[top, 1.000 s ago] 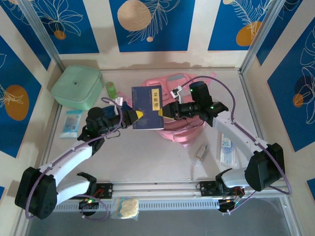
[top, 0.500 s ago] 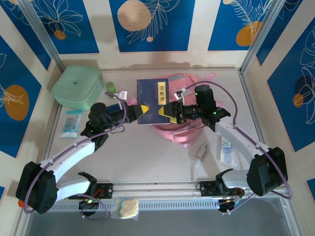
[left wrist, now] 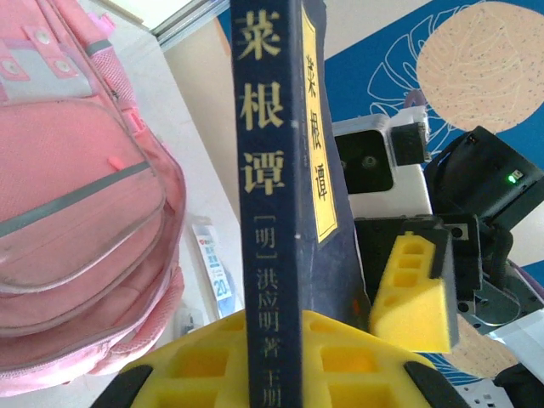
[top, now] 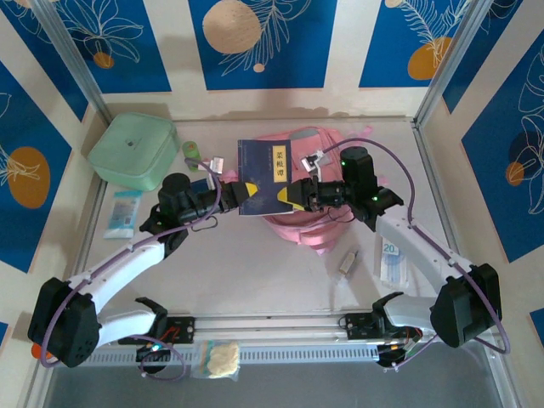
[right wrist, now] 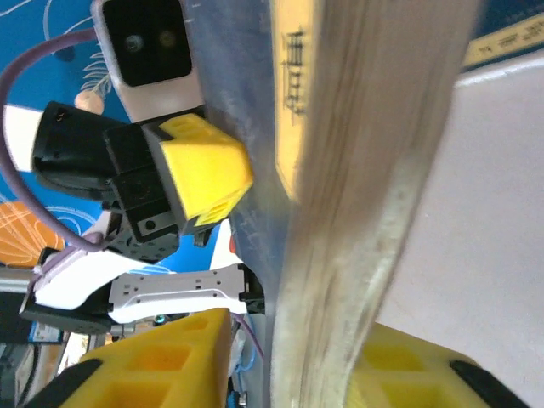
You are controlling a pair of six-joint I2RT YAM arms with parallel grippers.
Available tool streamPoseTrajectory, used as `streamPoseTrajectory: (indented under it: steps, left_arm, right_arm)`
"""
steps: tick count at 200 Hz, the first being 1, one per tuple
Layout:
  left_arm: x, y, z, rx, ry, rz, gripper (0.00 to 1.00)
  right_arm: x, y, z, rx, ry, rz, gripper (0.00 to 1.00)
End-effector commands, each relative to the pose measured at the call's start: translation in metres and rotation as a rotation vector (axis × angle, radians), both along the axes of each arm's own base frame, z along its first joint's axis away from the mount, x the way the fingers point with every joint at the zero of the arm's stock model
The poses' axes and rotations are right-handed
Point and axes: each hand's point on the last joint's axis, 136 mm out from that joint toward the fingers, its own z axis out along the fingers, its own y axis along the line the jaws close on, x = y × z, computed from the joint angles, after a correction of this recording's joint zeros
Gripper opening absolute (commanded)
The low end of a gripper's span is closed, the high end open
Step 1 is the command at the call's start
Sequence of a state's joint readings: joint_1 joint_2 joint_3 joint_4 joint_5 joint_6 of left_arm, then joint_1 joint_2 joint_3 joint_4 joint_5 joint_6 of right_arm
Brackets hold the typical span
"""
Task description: Pack books, pencil case, and school supplies into a backpack
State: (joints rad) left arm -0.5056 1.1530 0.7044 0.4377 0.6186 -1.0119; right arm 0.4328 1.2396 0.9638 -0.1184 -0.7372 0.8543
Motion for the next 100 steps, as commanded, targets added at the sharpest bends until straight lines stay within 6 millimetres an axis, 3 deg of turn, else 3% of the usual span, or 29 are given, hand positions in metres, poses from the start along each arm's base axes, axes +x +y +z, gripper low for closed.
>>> streamPoseTrajectory:
  steps: [1,70,100]
  left_arm:
    - [0.001,-0.003,0.018,-0.003,-0.069,0.007,0.0]
    - [0.002,-0.004,0.006,0.044,-0.064,0.007,0.0]
    - [-0.002,-0.004,0.011,0.056,-0.087,-0.01,0.21]
  right_arm:
    - [-0.001,0.002,0.001,-0.024,-0.027,0.012,0.26]
    - [0.007,-0.007,-0.013,-0.074,-0.03,-0.033,0.01]
    - [0.008,-0.016,-0.011,-0.1,-0.048,-0.06,0.0]
